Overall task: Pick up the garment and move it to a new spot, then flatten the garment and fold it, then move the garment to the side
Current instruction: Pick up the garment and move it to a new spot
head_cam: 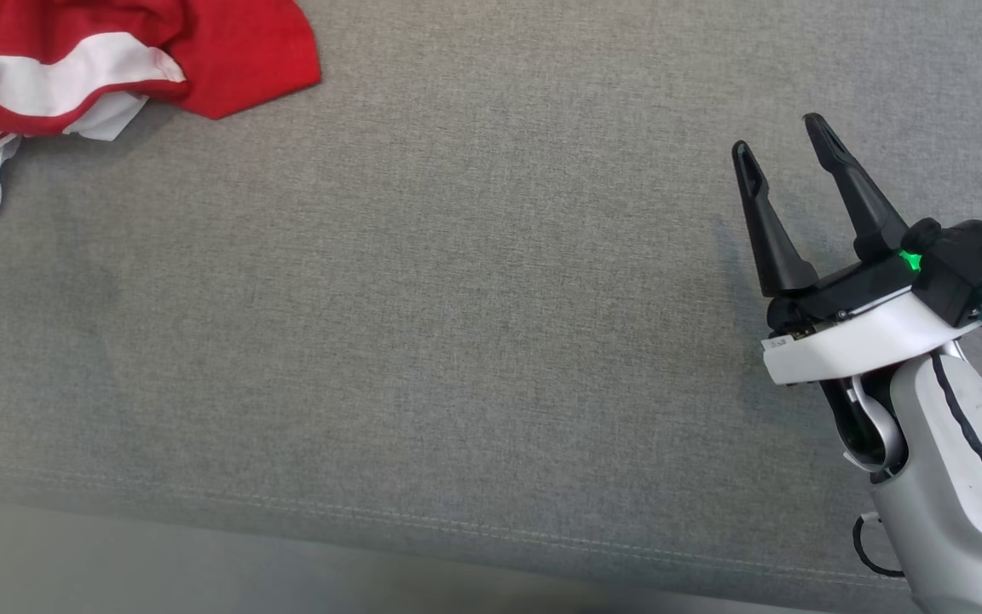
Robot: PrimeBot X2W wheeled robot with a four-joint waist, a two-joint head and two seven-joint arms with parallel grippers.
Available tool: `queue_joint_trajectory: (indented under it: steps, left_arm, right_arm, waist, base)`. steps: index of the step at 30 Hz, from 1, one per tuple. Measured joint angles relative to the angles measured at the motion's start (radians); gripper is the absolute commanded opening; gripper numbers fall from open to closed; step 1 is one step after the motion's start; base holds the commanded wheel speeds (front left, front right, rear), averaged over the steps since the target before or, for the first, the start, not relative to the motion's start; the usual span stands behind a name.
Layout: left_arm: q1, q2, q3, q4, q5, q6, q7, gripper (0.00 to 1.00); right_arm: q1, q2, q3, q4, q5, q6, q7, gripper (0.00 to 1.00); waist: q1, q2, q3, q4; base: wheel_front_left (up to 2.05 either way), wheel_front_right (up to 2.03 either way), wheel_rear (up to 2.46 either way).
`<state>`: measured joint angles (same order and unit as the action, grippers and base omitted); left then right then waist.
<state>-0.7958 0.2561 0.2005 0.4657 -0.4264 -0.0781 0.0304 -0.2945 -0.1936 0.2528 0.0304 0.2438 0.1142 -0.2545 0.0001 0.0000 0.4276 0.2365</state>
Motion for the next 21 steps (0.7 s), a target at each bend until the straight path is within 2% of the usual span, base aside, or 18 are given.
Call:
queue_joint_trajectory:
  steps: [6,17,18,19,20,21]
  left_arm:
    - [-0.034,0.043,-0.009,0.140,0.010,0.001,0.079,1.00]
    - [-0.078,0.053,-0.032,0.286,0.021,0.023,0.164,1.00]
    - [-0.081,0.054,-0.034,0.300,0.024,0.026,0.173,0.93]
    - [-0.084,0.054,-0.034,0.311,0.025,0.027,0.180,0.67]
    - [-0.087,0.054,-0.035,0.323,0.025,0.029,0.183,0.46]
    - [-0.089,0.055,-0.036,0.331,0.025,0.031,0.184,0.19]
  right_arm:
    - [-0.032,-0.005,0.001,0.000,0.000,0.000,0.000,1.00]
    - [-0.046,-0.014,-0.019,0.000,0.000,0.009,0.000,1.00]
    - [-0.046,-0.014,-0.019,0.000,0.000,0.009,0.000,1.00]
    - [-0.046,-0.013,-0.019,0.000,0.000,0.009,0.000,1.00]
    - [-0.046,-0.013,-0.019,0.000,0.000,0.009,0.000,1.00]
    - [-0.046,-0.013,-0.020,0.000,0.000,0.009,0.000,1.00]
  waist:
    - [0.0000,0.0000,0.044,-0.055]
    - [-0.0001,0.0000,0.083,-0.117]
    - [-0.0001,0.0000,0.085,-0.118]
    - [-0.0001,0.0000,0.086,-0.120]
    - [-0.0001,0.0000,0.087,-0.121]
    - [-0.0001,0.0000,0.087,-0.121]
  base:
    - [0.00,0.00,0.00]
    - [0.00,0.00,0.00]
    - [0.00,0.00,0.00]
    - [0.00,0.00,0.00]
    - [0.00,0.00,0.00]
    - [0.00,0.00,0.00]
